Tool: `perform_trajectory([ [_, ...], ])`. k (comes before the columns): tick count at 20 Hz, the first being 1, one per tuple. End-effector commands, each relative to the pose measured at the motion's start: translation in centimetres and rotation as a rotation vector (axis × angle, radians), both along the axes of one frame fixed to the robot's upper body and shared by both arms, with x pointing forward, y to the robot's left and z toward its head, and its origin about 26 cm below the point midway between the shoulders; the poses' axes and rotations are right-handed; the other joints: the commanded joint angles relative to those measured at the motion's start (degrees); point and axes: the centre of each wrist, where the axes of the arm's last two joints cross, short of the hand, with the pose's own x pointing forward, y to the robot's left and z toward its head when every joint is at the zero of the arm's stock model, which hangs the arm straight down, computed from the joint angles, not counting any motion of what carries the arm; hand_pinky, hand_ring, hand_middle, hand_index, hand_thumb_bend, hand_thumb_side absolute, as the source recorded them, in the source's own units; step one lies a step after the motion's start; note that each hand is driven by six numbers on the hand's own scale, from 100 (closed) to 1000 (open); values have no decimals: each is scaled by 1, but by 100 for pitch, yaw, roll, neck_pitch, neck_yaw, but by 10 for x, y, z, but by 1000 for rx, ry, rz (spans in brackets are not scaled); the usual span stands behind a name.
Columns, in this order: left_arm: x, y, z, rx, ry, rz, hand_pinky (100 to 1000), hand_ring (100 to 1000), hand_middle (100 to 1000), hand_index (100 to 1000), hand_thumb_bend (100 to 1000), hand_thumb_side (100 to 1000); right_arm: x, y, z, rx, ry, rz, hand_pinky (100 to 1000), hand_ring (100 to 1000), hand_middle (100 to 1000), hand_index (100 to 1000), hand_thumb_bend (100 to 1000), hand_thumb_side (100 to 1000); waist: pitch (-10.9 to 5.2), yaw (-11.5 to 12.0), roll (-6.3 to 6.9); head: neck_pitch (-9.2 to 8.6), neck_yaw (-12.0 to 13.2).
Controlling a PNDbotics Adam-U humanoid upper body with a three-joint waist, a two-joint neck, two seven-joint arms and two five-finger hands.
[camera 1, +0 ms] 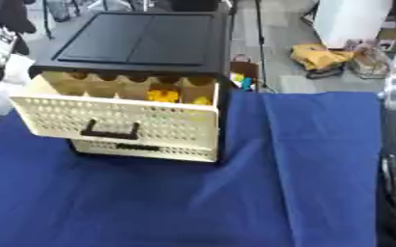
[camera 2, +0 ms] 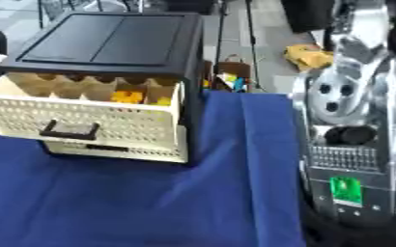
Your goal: Pick up objects from table and place into drawer.
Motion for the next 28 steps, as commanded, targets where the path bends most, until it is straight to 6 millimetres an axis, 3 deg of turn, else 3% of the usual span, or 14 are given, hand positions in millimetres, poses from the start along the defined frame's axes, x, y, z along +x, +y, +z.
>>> perform_trajectory([
  [1, -3, 2, 8, 1, -36, 0, 192, 421, 500, 770, 259, 983, -1, -11, 1, 49, -201, 29, 629, 727, 554, 664, 100, 904, -87, -8, 46, 20, 40],
  [3, -3, 1, 7, -2, -41, -8, 190, 420, 498, 769, 245, 991, 3, -18, -6, 59, -306, 56, 611, 717, 576, 693, 100, 956, -72, -26, 69, 37, 67],
  [7, -3, 0, 9, 54, -39, -7, 189, 425, 509, 769, 193, 1000, 10, -33, -18, 80, -382, 70, 618, 721, 572, 686, 100, 949, -71, -41, 110, 88, 92],
  [11, -5, -2, 17, 314, 28, 31, 100, 357, 487, 749, 100, 1000, 14, -43, -24, 112, -367, 38, 622, 723, 565, 671, 100, 928, -122, -36, 152, 144, 105],
  [16, -6, -8, 24, 662, 189, 49, 100, 218, 423, 711, 100, 1000, 16, -50, -27, 131, -352, -5, 627, 725, 560, 661, 100, 931, -191, -44, 199, 222, 157],
  [28, -5, -20, 17, 1026, 532, -104, 100, 172, 417, 789, 100, 1000, 17, -55, -29, 159, -338, -43, 634, 729, 547, 648, 100, 920, -222, -104, 263, 283, 249],
])
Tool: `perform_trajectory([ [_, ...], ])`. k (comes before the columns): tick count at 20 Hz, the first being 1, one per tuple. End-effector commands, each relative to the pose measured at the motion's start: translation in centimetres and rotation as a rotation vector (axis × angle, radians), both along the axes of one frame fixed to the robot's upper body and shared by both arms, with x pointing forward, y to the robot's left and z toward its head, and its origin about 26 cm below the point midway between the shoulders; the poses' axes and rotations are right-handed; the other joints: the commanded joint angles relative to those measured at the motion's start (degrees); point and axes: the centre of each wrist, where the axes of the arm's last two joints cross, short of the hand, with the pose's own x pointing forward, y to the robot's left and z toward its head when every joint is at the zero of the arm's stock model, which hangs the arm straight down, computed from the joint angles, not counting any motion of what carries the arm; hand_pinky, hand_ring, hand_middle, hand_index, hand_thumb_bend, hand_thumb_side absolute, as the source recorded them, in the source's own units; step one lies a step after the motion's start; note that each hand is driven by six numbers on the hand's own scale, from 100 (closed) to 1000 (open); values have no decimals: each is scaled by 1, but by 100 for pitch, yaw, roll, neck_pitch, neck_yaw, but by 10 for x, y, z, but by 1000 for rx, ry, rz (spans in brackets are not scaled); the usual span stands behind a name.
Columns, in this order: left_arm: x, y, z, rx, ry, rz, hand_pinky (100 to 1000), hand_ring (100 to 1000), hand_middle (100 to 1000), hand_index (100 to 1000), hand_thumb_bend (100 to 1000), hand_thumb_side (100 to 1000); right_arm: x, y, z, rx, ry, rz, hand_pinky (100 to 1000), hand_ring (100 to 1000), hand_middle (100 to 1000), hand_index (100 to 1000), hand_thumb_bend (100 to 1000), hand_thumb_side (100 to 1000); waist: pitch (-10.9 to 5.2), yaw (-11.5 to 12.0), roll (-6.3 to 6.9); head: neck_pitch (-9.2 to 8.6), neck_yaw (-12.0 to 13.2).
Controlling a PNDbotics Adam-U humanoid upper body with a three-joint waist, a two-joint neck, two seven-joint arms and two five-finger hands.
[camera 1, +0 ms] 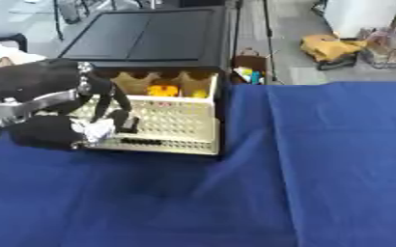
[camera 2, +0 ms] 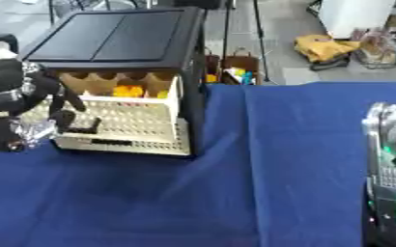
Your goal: Pick up objects from table and place into drawer.
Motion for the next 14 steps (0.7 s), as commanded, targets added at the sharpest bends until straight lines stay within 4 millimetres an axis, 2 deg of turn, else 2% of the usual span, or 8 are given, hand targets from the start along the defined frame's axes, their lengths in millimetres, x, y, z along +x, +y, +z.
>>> perform_trajectory([
  [1, -4, 1, 9, 84, 31, -2, 100, 173, 434, 792, 100, 1000, -4, -4, 5, 6, -23, -12, 634, 728, 546, 647, 100, 918, -131, 2, 10, 42, 27],
  [11, -1, -1, -10, 170, 198, -2, 100, 161, 462, 798, 100, 1000, -4, -6, 6, 29, -27, -22, 634, 727, 540, 640, 100, 915, -107, -32, -8, 31, 91],
  [14, -1, -1, -19, 163, 240, 12, 100, 156, 512, 806, 100, 1000, -4, -6, 6, 38, -28, -26, 635, 727, 538, 637, 100, 908, -94, -45, -13, 7, 98],
])
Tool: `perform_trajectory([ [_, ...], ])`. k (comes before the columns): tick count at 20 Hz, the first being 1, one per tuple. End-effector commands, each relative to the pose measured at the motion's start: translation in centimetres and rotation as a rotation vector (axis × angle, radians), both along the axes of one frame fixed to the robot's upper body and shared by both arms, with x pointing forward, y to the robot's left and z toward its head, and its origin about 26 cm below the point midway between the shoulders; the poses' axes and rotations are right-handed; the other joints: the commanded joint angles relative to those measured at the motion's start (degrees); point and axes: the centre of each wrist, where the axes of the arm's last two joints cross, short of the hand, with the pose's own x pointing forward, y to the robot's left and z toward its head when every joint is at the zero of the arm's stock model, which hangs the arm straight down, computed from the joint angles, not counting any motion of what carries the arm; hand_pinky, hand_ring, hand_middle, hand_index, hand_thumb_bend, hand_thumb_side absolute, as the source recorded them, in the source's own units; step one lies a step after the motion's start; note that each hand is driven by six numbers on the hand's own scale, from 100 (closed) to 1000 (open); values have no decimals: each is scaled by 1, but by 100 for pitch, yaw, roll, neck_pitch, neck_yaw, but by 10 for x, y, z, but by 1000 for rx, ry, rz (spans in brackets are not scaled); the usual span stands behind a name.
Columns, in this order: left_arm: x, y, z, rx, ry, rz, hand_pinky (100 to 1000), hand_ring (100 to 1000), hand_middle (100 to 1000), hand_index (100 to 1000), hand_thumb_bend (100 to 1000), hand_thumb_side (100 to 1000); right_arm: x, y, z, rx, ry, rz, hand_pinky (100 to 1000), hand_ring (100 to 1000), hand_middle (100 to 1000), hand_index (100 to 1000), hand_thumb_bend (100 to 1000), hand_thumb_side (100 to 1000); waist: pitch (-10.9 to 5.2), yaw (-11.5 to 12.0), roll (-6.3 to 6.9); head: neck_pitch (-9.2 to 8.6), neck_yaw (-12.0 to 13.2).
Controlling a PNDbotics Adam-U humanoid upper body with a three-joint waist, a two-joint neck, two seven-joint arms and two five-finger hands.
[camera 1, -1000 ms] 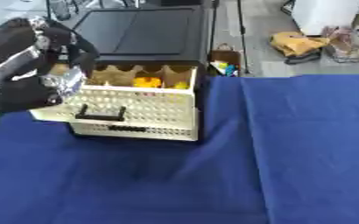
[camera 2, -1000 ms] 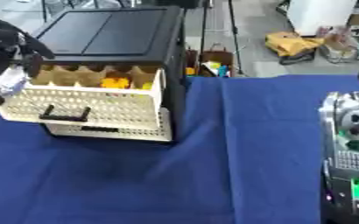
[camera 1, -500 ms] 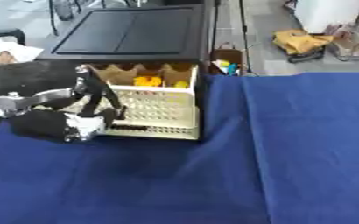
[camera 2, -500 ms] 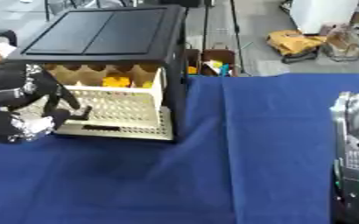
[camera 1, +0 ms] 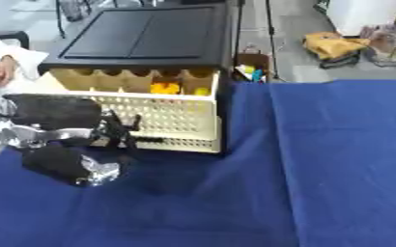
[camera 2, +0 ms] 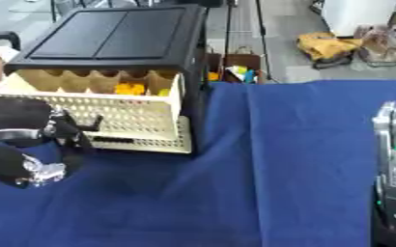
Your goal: Pick up objects from table and place into drawer.
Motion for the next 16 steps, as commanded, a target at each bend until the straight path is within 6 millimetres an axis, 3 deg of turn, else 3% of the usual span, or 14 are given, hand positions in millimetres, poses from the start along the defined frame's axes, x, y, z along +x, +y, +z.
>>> perform_trajectory([
  [1, -2, 3, 1, 21, 15, 29, 100, 155, 525, 806, 100, 1000, -4, -3, 7, 7, -34, -9, 635, 728, 537, 637, 100, 905, -91, -8, 2, -9, 27],
  [11, -2, 3, -17, -11, 87, 130, 100, 159, 568, 806, 100, 1000, -4, -6, 7, 38, -42, -25, 638, 730, 533, 632, 100, 891, -58, -39, -16, -78, 54],
  [12, -2, 4, -17, -15, 90, 138, 100, 158, 569, 851, 100, 1000, -4, -6, 7, 38, -41, -26, 640, 731, 531, 627, 100, 882, -55, -42, -17, -78, 55],
  [16, -2, 4, -15, -45, 94, 175, 100, 157, 565, 881, 100, 1000, -4, -7, 7, 40, -37, -32, 642, 734, 530, 623, 100, 877, -43, -46, -12, -79, 63],
])
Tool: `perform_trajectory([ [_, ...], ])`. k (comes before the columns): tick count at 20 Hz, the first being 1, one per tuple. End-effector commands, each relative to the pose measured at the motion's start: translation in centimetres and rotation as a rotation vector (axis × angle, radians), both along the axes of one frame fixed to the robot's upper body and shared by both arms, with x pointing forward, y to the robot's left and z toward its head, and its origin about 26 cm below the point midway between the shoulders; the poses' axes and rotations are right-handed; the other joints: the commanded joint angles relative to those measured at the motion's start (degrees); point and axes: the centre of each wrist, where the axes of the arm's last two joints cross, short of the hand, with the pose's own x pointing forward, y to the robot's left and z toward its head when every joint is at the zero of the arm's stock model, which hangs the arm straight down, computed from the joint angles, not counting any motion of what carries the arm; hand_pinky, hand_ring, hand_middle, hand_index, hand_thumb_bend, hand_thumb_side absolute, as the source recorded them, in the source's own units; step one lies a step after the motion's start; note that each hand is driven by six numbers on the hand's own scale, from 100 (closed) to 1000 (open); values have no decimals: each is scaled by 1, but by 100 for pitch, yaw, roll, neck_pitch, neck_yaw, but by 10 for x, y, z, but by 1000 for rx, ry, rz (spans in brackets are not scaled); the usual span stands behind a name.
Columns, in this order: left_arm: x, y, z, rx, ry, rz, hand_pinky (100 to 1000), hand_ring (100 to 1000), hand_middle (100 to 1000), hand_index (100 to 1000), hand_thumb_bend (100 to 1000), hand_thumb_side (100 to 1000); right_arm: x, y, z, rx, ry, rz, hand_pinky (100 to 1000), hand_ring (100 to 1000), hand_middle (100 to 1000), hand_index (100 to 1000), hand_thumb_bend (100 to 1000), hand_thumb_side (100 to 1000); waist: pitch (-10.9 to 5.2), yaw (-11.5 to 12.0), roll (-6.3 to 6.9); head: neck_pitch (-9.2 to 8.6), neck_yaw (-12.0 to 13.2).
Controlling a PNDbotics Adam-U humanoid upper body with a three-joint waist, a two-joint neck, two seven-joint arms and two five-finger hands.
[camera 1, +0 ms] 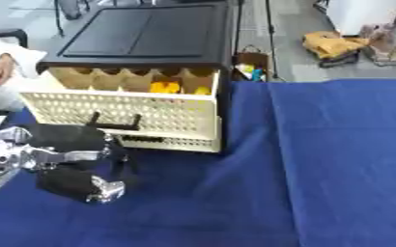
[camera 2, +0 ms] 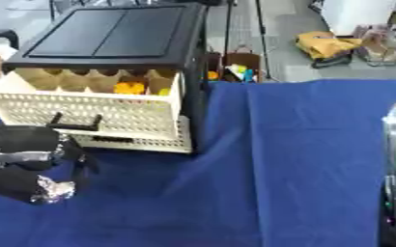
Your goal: Pick up objects from table and place into drawer.
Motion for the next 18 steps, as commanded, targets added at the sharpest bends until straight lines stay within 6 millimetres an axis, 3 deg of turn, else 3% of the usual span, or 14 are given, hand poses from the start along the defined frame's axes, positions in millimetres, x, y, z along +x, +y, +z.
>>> perform_trajectory([
  [1, -2, 2, 10, -13, -31, 36, 100, 158, 558, 889, 100, 1000, -4, -4, 6, -1, -28, -14, 643, 735, 529, 622, 100, 878, -92, 2, 10, -47, 28],
  [18, -2, 3, 21, 27, -196, 113, 100, 171, 550, 851, 100, 1000, -4, 1, 4, 4, -22, -10, 648, 740, 525, 617, 100, 872, -69, -47, 48, -98, 55],
])
